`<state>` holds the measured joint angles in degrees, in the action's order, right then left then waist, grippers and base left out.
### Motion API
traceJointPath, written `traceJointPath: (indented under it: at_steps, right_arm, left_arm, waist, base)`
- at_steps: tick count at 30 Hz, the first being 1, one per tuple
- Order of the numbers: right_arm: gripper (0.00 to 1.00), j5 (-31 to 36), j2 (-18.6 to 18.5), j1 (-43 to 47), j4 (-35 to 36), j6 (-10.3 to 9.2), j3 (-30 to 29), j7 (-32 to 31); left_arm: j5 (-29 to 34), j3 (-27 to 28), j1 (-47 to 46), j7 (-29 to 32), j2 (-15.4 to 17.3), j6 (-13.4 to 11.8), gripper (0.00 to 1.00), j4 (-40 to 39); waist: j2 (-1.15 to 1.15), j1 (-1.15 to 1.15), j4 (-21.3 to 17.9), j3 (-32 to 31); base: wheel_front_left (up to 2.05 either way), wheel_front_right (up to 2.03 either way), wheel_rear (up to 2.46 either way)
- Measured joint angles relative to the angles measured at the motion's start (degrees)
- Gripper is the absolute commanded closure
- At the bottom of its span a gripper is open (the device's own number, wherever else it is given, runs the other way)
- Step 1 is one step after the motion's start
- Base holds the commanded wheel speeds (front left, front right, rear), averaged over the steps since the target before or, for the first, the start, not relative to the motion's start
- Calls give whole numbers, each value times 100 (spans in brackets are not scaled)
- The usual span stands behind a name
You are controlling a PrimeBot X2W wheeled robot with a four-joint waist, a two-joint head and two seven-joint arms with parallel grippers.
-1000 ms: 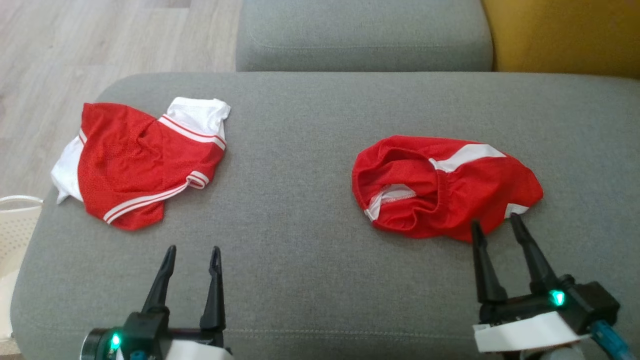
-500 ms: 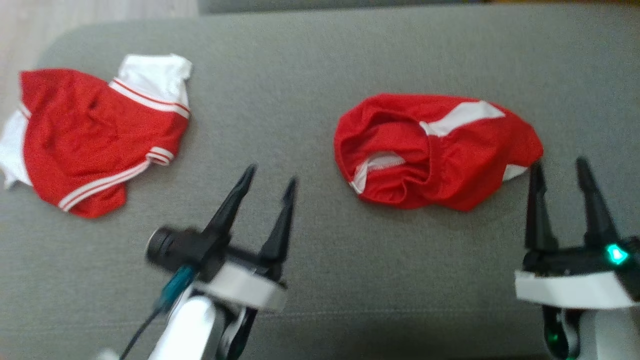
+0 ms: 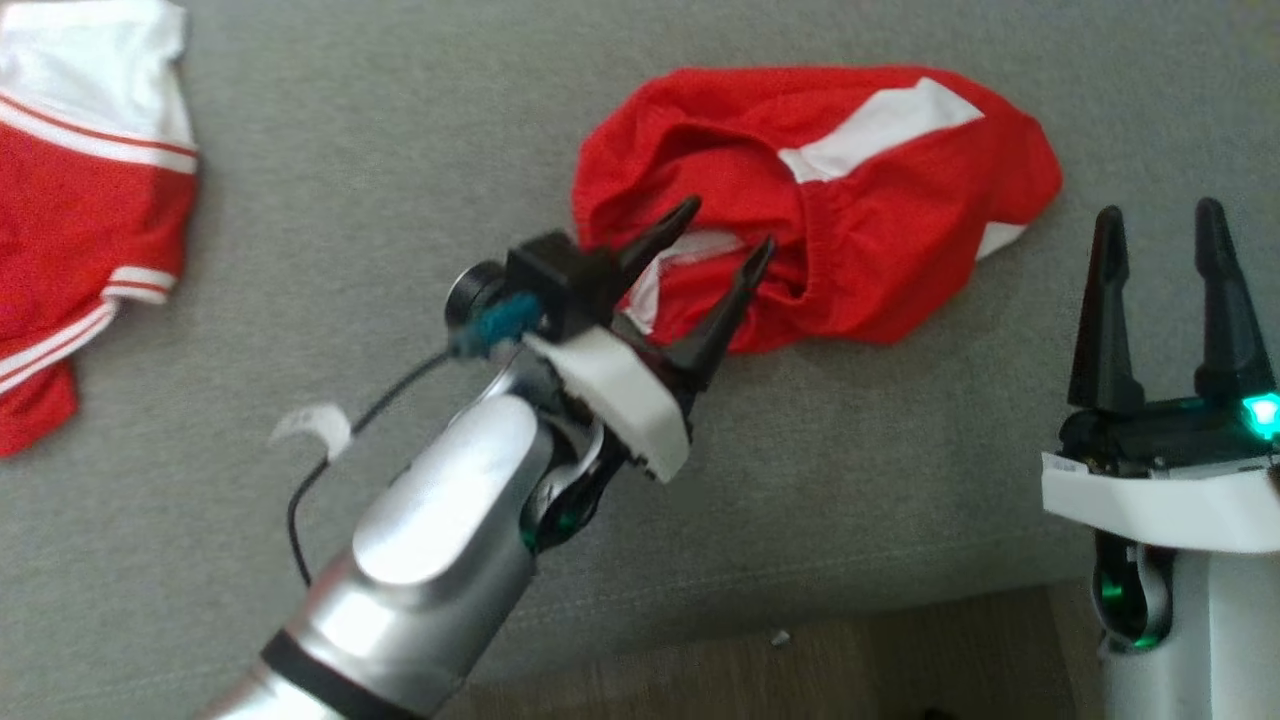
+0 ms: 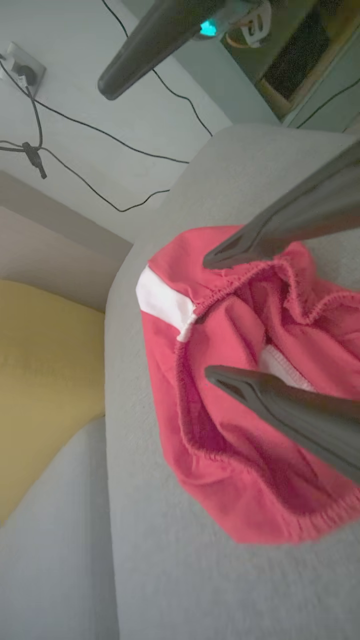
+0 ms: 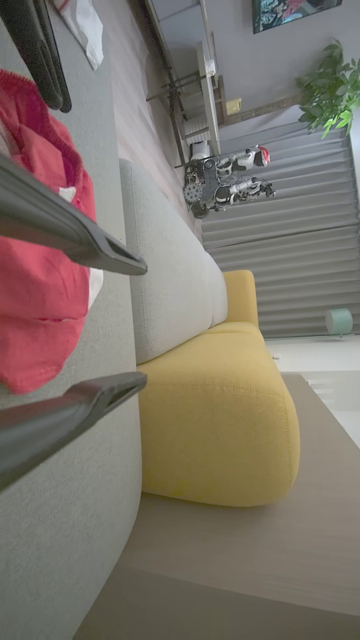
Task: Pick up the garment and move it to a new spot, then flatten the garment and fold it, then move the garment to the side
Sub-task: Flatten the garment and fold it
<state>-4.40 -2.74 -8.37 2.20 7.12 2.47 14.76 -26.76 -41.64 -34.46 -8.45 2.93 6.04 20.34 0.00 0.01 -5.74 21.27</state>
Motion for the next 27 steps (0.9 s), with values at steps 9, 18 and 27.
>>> traceJointPath:
  at_steps: [9,18,27]
  right_arm:
    - [0,-5,0,-129,4,0,33,0]
    - [0,-111,0,-237,4,0,166,0]
    - [0,-149,0,-260,7,0,185,0]
  left_arm:
    - [-982,-649,-936,668,-10,-366,0,372]
    - [-1774,-783,-1454,1000,-10,-570,0,790]
    - [-2198,-935,-1734,1116,-12,-546,100,1113]
  waist:
    - [0,0,-283,345]
    - [0,-1,-432,417]
    - [0,-1,-545,453]
  base:
    - [0,0,0]
    - [0,0,0]
    - [0,0,0]
